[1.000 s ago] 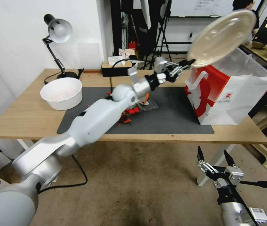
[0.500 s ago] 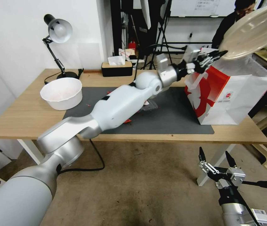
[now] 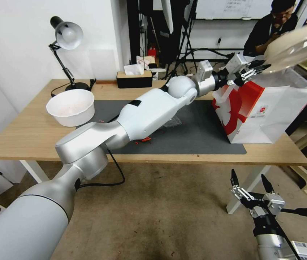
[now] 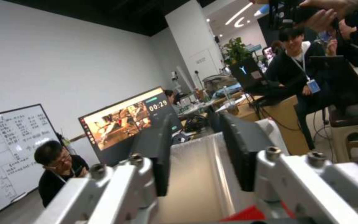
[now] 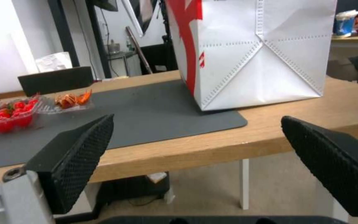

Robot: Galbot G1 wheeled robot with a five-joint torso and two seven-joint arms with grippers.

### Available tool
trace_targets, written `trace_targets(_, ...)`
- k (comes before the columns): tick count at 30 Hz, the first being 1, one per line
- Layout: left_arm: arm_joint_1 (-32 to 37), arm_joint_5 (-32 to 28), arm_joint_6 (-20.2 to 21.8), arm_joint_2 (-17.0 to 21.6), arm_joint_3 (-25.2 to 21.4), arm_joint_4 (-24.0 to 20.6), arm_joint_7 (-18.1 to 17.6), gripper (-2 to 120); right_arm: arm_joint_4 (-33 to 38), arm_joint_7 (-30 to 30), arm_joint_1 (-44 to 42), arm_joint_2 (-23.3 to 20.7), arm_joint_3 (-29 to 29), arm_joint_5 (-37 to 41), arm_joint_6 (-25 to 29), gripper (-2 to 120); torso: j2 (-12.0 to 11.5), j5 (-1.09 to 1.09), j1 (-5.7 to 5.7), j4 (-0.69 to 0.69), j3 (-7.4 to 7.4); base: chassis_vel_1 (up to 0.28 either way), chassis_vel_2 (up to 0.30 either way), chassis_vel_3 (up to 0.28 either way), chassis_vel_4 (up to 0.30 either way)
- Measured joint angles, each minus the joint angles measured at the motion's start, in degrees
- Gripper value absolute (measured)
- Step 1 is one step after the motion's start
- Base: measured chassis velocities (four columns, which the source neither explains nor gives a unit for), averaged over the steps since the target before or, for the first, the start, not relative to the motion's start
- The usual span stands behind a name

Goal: Pick up the trash from the table and place it into the takeout bag.

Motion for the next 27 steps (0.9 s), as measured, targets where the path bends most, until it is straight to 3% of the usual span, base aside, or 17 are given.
trace_targets(6,0.31,-0.58,0.23,1.09,0.06,-2.11,-2.01,51,-0.07,-0.11,-0.09,-0.06,0.01,0.11,0.2,100,0.0,0.0,0.0,-0.02,0.0,0.0,0.0,0.0,0.0)
trace_targets(9,0.96,-1.41,1.21,3.17,-0.17,-4.97,-6.19,67,-0.08,-0.13,0.03,-0.13,-0.24,0.11,0.21,100,0.0,-0.01,0.0,0.0,0.0,0.0,0.0,0.0,0.0)
trace_targets(10,0.96,-1.41,1.21,3.17,-0.17,-4.97,-6.19,67,-0.08,-0.13,0.03,-0.13,-0.24,0.11,0.21,100,0.0,-0.01,0.0,0.0,0.0,0.0,0.0,0.0,0.0)
trace_targets(12,1.84,-1.7,5.07,5.31,-0.55,-8.5,-14.21,78,-0.06,-0.14,0.07,-0.15,-0.48,-0.07,0.18,100,0.0,-0.01,0.0,-0.01,0.0,0.0,0.0,0.0,0.0)
trace_targets(13,1.84,-1.7,5.07,5.31,-0.55,-8.5,-14.21,78,-0.06,-0.14,0.07,-0.15,-0.48,-0.07,0.18,100,0.0,-0.01,0.0,-0.01,0.0,0.0,0.0,0.0,0.0)
trace_targets(16,3.68,-1.85,9.91,8.39,-1.73,-13.21,-23.61,93,0.0,-0.14,0.08,-0.16,-0.66,-0.27,0.11,100,0.0,-0.02,0.0,0.0,0.0,0.0,0.0,0.0,0.0)
trace_targets(17,3.68,-1.85,9.91,8.39,-1.73,-13.21,-23.61,93,0.0,-0.14,0.08,-0.16,-0.66,-0.27,0.11,100,0.0,-0.02,0.0,0.0,0.0,0.0,0.0,0.0,0.0)
trace_targets(21,7.43,-1.15,14.33,11.55,-3.52,-19.9,-36.44,100,0.14,-0.14,0.09,-0.26,-0.74,-0.44,-0.05,100,0.0,-0.02,0.0,0.0,0.0,0.0,0.0,0.0,0.0)
trace_targets(27,8.24,-0.71,15.06,11.97,-3.98,-21.09,-39.19,100,0.16,-0.14,0.09,-0.25,-0.74,-0.48,-0.05,100,0.0,-0.02,0.0,0.0,0.0,0.0,0.0,0.0,0.0)
